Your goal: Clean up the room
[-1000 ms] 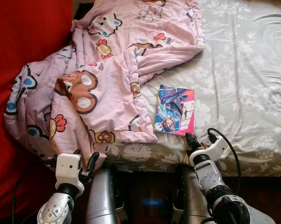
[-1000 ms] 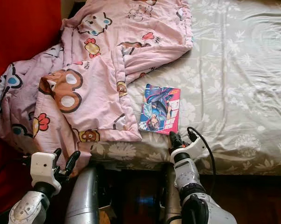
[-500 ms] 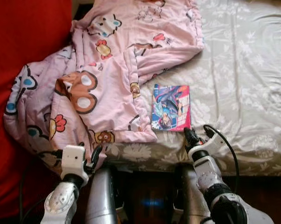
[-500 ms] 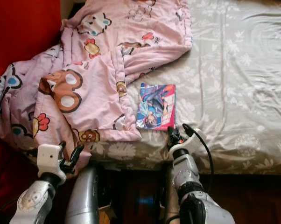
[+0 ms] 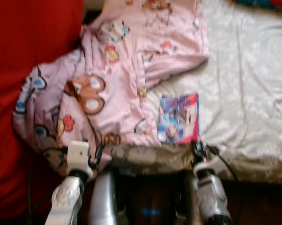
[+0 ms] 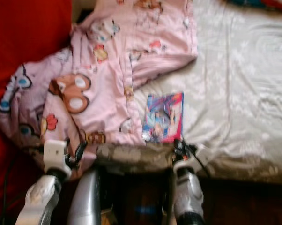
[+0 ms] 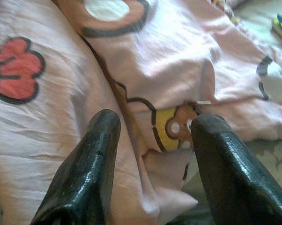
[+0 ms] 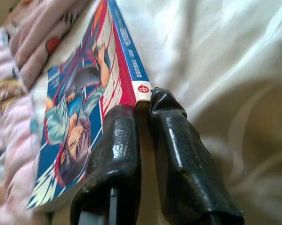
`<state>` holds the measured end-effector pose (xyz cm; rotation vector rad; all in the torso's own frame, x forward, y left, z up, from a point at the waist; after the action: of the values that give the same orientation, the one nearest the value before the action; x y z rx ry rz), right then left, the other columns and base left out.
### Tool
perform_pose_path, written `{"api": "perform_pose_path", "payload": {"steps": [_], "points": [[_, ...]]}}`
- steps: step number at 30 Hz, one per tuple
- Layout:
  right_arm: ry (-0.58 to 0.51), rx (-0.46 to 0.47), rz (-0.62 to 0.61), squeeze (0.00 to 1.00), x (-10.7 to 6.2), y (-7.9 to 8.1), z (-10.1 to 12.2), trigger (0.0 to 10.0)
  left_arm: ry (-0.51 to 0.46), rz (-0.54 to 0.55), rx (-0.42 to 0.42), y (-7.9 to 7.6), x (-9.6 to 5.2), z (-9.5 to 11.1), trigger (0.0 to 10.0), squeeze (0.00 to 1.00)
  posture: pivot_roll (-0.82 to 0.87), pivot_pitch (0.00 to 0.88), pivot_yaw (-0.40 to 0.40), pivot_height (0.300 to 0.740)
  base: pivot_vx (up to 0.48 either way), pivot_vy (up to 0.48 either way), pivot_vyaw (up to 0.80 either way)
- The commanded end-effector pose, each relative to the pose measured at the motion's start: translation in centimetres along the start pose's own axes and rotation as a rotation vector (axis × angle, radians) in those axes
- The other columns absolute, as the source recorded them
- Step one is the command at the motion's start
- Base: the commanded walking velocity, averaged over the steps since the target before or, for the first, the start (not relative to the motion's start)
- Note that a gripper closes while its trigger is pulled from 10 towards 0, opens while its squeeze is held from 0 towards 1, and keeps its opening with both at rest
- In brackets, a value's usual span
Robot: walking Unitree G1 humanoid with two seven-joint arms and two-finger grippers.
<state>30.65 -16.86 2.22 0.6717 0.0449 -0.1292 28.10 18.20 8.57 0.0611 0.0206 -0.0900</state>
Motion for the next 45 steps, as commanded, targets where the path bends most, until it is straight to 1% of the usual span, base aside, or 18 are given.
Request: {"api": "perform_pose_path", "payload": {"steps": [1, 3, 5, 10, 11, 17, 20, 21, 25, 26, 29, 31, 32, 37, 41, 43, 44, 45], "points": [[-0.022, 0.056, -0.217, 0.0, -2.4, -3.5, -1.0, 0.0, 0.039, 0.013, 0.006, 0.3, -0.5, -1.1, 10.0, 0.0, 0.0, 0.173, 0.037, 0.552, 0.0, 0.0, 0.0], [-0.023, 0.058, -0.232, 0.0, -2.5, -3.7, -1.0, 0.0, 0.038, 0.013, 0.006, 0.2, -0.5, -1.1, 10.0, 0.0, 0.0, 0.173, 0.037, 0.552, 0.0, 0.0, 0.0], [-0.018, 0.126, -0.369, 0.0, -3.3, -5.5, -1.5, 0.0, 0.037, 0.014, 0.006, 0.3, -0.4, -1.3, 10.0, 0.0, 0.0, 0.166, 0.03, 0.552, 0.0, 0.0, 0.0], [0.025, 0.214, -0.492, 0.0, -4.0, -6.9, -2.4, 0.0, 0.033, 0.02, 0.007, 0.4, -0.4, -1.4, 10.0, 0.0, 0.0, 0.165, 0.024, 0.552, 0.0, 0.0, 0.0], [0.052, 0.283, -0.511, 0.0, -3.9, -7.0, -2.8, 0.0, 0.03, 0.025, 0.008, 0.6, -0.5, -1.5, 10.0, 0.0, 0.0, 0.165, 0.022, 0.552, 0.0, 0.0, 0.0], [-0.03, 0.417, -0.505, 0.0, -4.0, -6.9, -2.1, 0.0, 0.028, 0.03, 0.007, 0.6, -0.7, -1.8, 10.0, 0.0, 0.0, 0.167, 0.02, 0.552, 0.0, 0.0, 0.0], [-0.083, 0.513, -0.444, 0.0, -3.9, -6.5, -1.7, 0.0, 0.025, 0.03, 0.008, 0.6, -0.7, -1.8, 10.0, 0.0, 0.0, 0.166, 0.02, 0.552, 0.0, 0.0, 0.0], [-0.086, 0.531, -0.364, 0.0, -3.4, -5.5, -1.6, 0.0, 0.022, 0.03, 0.007, 0.5, -0.6, -1.8, 10.0, 0.0, 0.0, 0.162, 0.02, 0.552, 0.0, 0.0, 0.0], [-0.084, 0.485, -0.268, 0.0, -2.8, -4.1, -1.2, 0.0, 0.02, 0.03, 0.007, 0.5, -0.6, -1.8, 10.0, 0.0, 0.0, 0.161, 0.019, 0.552, 0.0, 0.0, 0.0], [-0.107, 0.45, -0.181, 0.0, -2.0, -2.9, -0.2, 0.0, 0.017, 0.031, 0.008, 0.5, -0.5, -1.8, 10.0, 0.0, 0.0, 0.16, 0.02, 0.552, 0.0, 0.0, 0.0], [-0.149, 0.425, -0.11, 0.0, -1.3, -2.1, 1.3, 0.0, 0.016, 0.031, 0.008, 0.5, -0.5, -1.9, 10.0, 0.0, 0.0, 0.16, 0.02, 0.552, 0.0, 0.0, 0.0], [-0.149, 0.425, -0.11, 0.0, -1.3, -2.1, 1.3, 0.0, 0.016, 0.031, 0.008, 0.5, -0.5, -1.9, 10.0, 0.0, 0.0, 0.16, 0.02, 0.552, 0.0, 0.0, 0.0], [-0.186, 0.416, -0.067, 0.0, -0.8, -1.7, 2.8, 0.0, 0.016, 0.033, 0.01, 0.6, -0.6, -1.9, 10.0, 0.0, 0.0, 0.161, 0.021, 0.552, 0.0, 0.0, 0.0], [-0.231, 0.414, -0.028, 0.0, -0.8, -1.3, 4.6, 0.0, 0.015, 0.033, 0.012, 0.7, -0.6, -1.9, 10.0, 0.0, 0.0, 0.161, 0.021, 0.552, 0.0, 0.0, 0.0], [-0.184, 0.424, -0.147, 0.0, -1.5, -3.1, 3.3, 0.0, 0.014, 0.025, 0.011, 0.4, -0.5, -2.0, 10.0, 0.0, -0.02, 0.159, 0.022, 0.552, 0.0, 0.0, 0.0], [-0.051, 0.351, -0.264, 0.0, -2.1, -4.5, 0.9, 5.7, 0.012, 0.024, 0.011, 0.3, -0.5, -2.0, 10.0, 0.0, -0.01, 0.159, 0.021, 0.552, 0.0, 0.0, 0.0], [-0.017, 0.329, -0.29, 0.0, -2.3, -4.8, 0.4, 5.7, 0.012, 0.024, 0.01, 0.3, -0.5, -2.0, 10.0, 0.0, -0.01, 0.158, 0.02, 0.552, 0.0, 0.0, 0.0], [-0.008, 0.336, -0.31, 0.0, -2.6, -5.1, 0.0, 9.5, 0.011, 0.023, 0.01, 0.3, -0.5, -2.0, 10.0, 0.0, -0.01, 0.158, 0.02, 0.552, 0.0, 0.0, 0.0]]}}
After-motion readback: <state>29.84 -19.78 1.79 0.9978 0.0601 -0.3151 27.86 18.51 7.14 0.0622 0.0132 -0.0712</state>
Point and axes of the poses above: a point about 5 cm out from each wrist's last joint towards the gripper, its own x axis pointing out of the wrist towards the gripper, its own z axis along the axis of the wrist's last joint, y = z × x, the point moved 2 cm from there along x, pointing out of the wrist towards the gripper, and after that the axes turned 1 degree about -x, right-handed, at the moved point
